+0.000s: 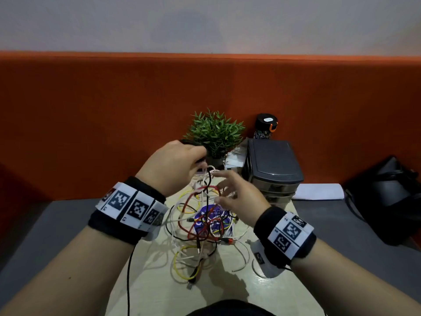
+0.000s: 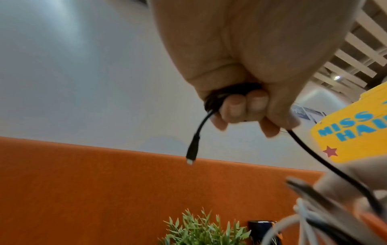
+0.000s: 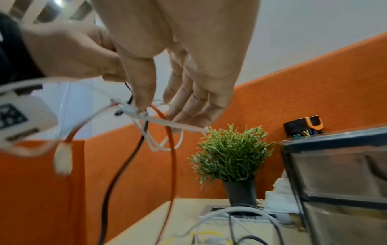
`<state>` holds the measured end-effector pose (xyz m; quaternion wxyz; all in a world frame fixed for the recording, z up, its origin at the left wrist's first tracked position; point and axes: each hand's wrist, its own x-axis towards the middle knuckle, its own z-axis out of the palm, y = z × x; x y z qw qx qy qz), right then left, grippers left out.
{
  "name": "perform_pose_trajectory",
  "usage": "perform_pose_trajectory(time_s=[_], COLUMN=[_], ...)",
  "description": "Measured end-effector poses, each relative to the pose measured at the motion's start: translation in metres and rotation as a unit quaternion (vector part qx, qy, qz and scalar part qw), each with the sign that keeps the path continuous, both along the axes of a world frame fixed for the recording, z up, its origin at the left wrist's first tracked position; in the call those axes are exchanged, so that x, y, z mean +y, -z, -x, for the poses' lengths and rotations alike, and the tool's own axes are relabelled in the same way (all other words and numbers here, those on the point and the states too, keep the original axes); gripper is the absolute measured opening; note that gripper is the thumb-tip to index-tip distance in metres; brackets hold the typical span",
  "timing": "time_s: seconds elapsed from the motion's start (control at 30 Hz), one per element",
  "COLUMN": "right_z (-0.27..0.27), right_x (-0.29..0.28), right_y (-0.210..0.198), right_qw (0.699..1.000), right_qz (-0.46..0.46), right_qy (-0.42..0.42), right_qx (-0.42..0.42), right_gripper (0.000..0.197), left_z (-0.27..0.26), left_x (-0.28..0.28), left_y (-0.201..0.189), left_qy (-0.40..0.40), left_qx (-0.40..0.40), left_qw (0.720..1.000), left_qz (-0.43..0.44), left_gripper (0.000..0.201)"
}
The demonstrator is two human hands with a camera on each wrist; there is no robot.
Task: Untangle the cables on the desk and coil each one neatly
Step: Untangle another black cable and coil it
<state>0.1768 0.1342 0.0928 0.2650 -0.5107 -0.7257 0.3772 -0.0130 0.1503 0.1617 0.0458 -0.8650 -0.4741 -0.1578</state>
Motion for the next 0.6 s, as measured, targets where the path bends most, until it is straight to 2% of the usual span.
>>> perform_pose_trajectory(time_s=[0.1, 0.27, 0.37, 0.5, 0.6], right_z=[0.002, -0.002, -0.013, -0.027, -0.034], right_x=[-0.004, 0.003, 0.010, 0.013, 0.010], right_y=[0.008, 0.025, 0.040, 0.061, 0.072], right_qw=[0.997, 0.999, 0.993, 0.980, 0.975], right_qz=[0.008, -0.012, 0.028, 0.106, 0.136], right_qy=[-0.031, 0.041, 0.109, 0.166, 0.170], right_qx=[-0.064, 0.017, 0.036, -0.014, -0.031], right_gripper=[0.060, 0.034, 0.027, 0.020, 0.016], left_z=[0.001, 0.001, 0.009, 0.023, 0.032], left_x=[0.000, -0.001, 0.001, 0.000, -0.001], left_y=[-0.001, -0.001, -0.010, -0.038, -0.060], left_qy=[-0.025, -0.105, -0.155, -0.204, -0.197], left_qx=[-0.055, -0.114, -0.176, -0.264, -0.283], left_qw=[0.998, 0.986, 0.969, 0.933, 0.924], left_qz=[-0.017, -0.064, -0.079, -0.133, -0.164], left_gripper=[0.025, 0.019, 0.020, 0.017, 0.017])
